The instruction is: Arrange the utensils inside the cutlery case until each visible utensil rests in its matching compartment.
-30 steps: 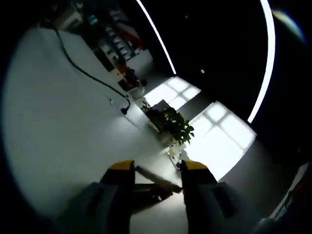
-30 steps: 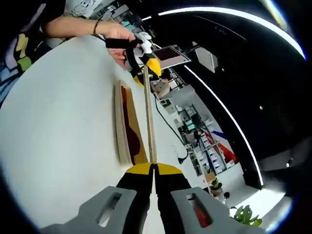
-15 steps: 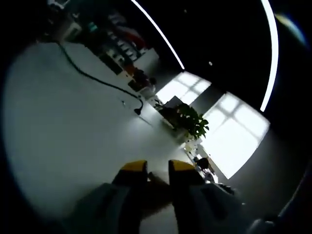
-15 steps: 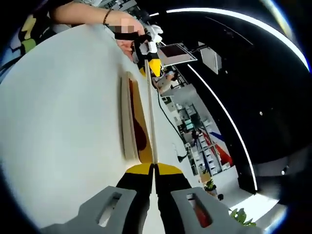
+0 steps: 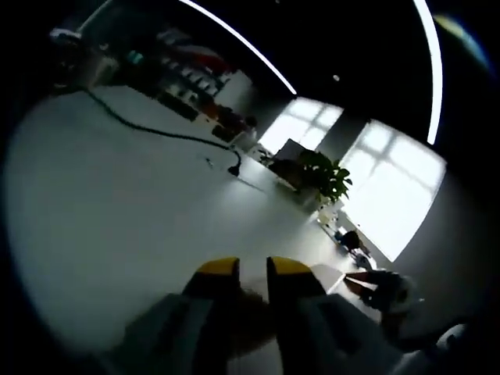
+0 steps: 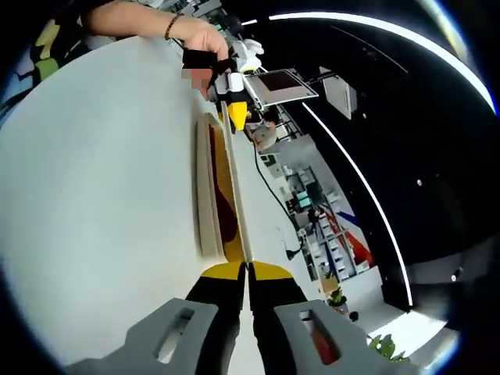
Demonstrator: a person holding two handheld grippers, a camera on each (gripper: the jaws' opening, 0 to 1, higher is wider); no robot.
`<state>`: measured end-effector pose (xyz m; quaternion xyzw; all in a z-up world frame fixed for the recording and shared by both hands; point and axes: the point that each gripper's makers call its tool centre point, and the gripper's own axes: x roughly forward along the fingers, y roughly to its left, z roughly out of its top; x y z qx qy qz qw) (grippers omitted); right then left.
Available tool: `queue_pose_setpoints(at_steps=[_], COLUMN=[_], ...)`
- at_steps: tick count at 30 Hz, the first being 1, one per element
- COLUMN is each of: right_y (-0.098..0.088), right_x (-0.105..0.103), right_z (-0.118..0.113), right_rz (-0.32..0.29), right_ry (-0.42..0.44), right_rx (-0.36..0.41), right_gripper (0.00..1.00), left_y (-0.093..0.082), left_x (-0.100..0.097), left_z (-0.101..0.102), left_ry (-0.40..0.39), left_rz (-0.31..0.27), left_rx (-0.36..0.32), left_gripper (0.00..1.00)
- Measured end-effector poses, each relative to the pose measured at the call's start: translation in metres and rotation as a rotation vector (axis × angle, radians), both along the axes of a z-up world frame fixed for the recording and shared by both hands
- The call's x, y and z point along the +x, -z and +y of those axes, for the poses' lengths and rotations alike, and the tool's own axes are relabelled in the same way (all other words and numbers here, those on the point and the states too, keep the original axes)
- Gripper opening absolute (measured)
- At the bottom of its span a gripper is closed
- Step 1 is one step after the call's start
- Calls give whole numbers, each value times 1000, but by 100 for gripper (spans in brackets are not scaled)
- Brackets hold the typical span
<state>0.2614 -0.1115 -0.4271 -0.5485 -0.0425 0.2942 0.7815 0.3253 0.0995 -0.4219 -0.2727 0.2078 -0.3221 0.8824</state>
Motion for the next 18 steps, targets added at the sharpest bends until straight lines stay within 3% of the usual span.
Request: queue_pose_setpoints(at_steps=[6, 13, 18], right_y=[8, 6, 9], right_x=[-1, -2, -3], right_z=[0, -1, 0], right_rz=[19, 13, 19], right_ry=[-4, -9, -18], right_rx=[-9, 2, -9], right_gripper=[1, 0, 0], left_y=[-1, -7, 3], left_x=[1, 1, 3], left_z=[-2, 7, 9], left_ry=[2, -29, -31], left_rz=[-10, -44, -38], left_rx=[-3, 54, 110], left_gripper=[12, 14, 14])
